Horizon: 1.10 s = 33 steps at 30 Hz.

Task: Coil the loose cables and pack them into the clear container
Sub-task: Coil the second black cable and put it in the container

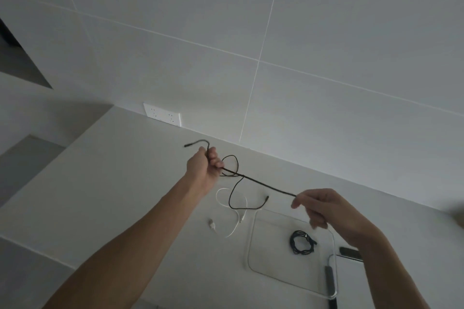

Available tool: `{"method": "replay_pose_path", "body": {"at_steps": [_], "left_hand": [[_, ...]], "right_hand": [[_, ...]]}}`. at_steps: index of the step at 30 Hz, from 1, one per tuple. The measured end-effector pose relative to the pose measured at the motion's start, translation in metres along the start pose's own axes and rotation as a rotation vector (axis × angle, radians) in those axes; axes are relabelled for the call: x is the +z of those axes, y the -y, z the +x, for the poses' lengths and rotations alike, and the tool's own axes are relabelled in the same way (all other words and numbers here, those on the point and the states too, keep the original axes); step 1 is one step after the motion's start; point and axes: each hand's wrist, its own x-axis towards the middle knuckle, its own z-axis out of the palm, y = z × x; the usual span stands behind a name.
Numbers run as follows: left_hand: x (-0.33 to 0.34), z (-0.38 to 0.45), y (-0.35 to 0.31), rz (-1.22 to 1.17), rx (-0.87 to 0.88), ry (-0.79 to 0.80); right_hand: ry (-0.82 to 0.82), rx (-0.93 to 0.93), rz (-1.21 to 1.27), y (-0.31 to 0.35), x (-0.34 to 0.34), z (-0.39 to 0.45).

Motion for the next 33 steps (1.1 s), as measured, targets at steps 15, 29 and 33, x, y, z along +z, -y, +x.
{"method": "replay_pose_path", "body": {"at_steps": [15,29,33], "left_hand": [[-0.002,-0.004,0.024,0.407,0.097,-0.021],[0.056,-0.055,0.067,0.803,0.051,0.428],[0.072,-0.072,0.069,0.681,0.051,0.589]], "right_hand": [[-0.136,-0.365,1.201,-0.049,-0.033,-0.019],[-0.121,0.067,0.005,0.014,0.050,0.000],[-0.187,-0.094,0.089,0.020,0.068,0.000]]}}
